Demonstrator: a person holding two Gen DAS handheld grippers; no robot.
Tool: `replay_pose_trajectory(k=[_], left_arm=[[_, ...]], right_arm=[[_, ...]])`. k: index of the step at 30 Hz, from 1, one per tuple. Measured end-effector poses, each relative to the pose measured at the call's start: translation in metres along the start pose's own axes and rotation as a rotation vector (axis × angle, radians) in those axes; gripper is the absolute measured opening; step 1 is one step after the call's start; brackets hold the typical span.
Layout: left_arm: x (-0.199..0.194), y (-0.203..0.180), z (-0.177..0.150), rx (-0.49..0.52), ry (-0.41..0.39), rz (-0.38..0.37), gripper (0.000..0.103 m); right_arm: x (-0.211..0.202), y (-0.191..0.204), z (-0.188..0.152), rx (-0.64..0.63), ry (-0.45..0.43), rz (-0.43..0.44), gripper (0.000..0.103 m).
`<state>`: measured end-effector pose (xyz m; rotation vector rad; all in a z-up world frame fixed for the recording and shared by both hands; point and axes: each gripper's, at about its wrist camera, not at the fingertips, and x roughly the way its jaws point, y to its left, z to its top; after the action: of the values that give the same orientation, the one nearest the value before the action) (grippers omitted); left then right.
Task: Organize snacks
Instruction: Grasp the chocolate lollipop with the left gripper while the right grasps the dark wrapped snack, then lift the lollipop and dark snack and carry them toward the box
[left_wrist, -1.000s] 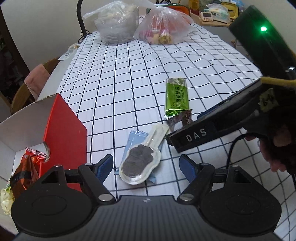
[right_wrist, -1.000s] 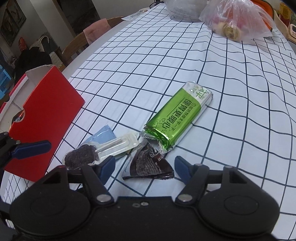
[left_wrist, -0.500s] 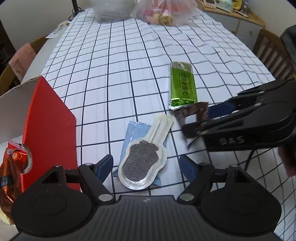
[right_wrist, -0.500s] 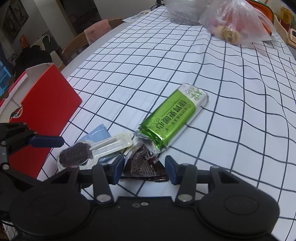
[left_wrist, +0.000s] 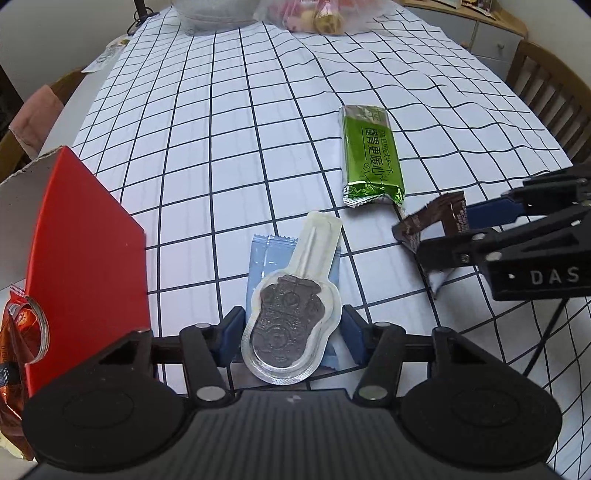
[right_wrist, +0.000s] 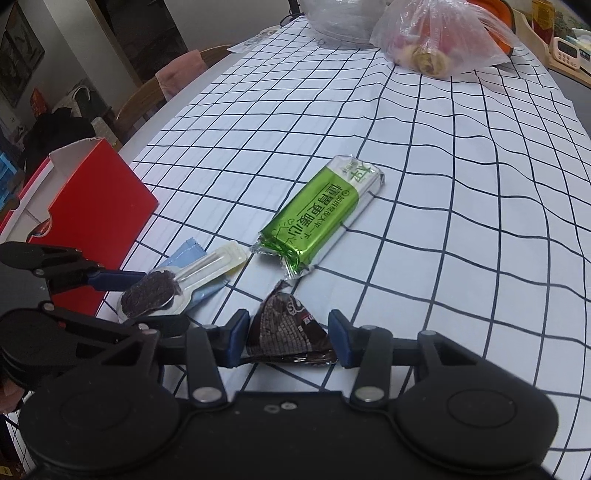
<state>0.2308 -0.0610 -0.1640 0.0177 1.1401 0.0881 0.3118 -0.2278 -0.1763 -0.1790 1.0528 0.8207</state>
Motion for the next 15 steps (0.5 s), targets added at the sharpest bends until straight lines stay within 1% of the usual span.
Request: replay_pose_trajectory(k=[2,7,12,15], left_arm=[[-0.002,0.0,-0.001,-0.005,-0.006,0.0,0.055],[-0.009,0.004,-0.002,-0.055,-0.015,-0.013,0.054],[-0.021,0.004,-0.007,-0.089,-0.023,-0.009,0.054],[-0.031,0.005,-0.013,-0.115,-0.033,-0.021,0.054]], right_arm=[[-0.005,0.0,-0.002,0.008,-0.006,-0.002,0.045],[-0.019,0.0,-0.006,0.034,-0.024,0.003,0.045],[-0.035,0.004,-0.015,0.067,-0.023,0.012,0.044],[-0.047,0.009,-0.022,0.073,-0.033,0.021,0.044]])
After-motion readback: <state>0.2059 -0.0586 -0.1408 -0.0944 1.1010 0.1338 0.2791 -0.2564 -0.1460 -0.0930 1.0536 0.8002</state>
